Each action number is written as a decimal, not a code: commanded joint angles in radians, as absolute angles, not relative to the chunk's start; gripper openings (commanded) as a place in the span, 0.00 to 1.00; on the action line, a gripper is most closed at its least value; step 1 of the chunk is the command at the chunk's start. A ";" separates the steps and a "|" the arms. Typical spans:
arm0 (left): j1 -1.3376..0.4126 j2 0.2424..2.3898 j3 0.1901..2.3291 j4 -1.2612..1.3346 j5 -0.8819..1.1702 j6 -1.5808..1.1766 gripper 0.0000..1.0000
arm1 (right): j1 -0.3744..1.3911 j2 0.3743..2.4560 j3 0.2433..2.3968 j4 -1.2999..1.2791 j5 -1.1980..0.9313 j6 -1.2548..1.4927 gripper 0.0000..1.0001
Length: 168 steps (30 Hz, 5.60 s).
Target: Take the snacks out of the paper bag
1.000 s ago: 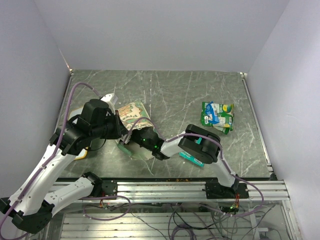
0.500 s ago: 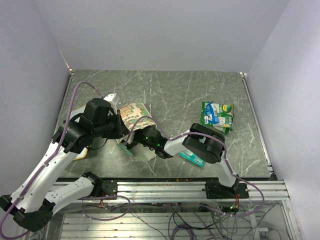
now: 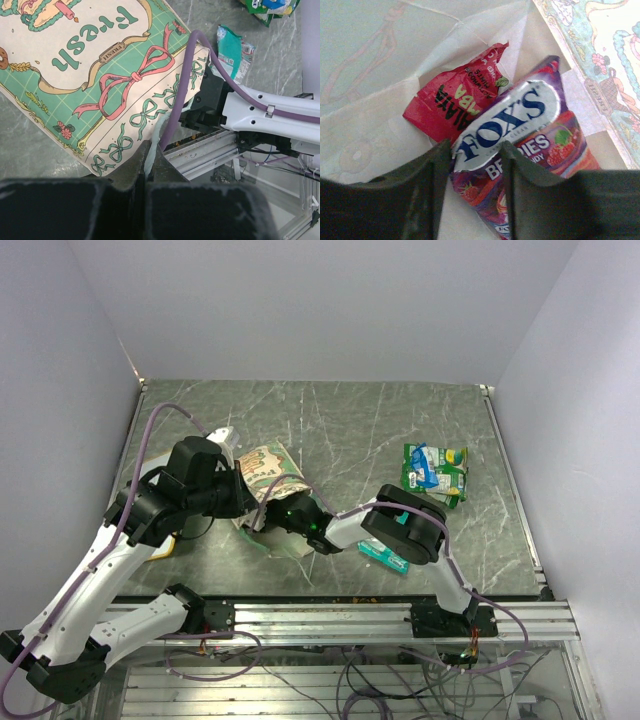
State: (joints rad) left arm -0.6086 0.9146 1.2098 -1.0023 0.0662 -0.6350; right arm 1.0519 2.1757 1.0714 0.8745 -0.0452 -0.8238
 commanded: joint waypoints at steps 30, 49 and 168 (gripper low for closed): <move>-0.612 0.913 1.227 -0.925 0.067 -0.639 0.07 | 1.099 1.608 0.630 0.637 -0.289 -0.836 0.00; -0.613 0.919 1.213 -0.870 0.103 -0.669 0.07 | 1.122 1.767 0.688 0.736 -0.245 -0.868 0.55; -0.611 0.951 1.285 -0.944 -0.103 -0.734 0.07 | 0.960 1.066 0.602 -0.585 0.302 -0.640 0.00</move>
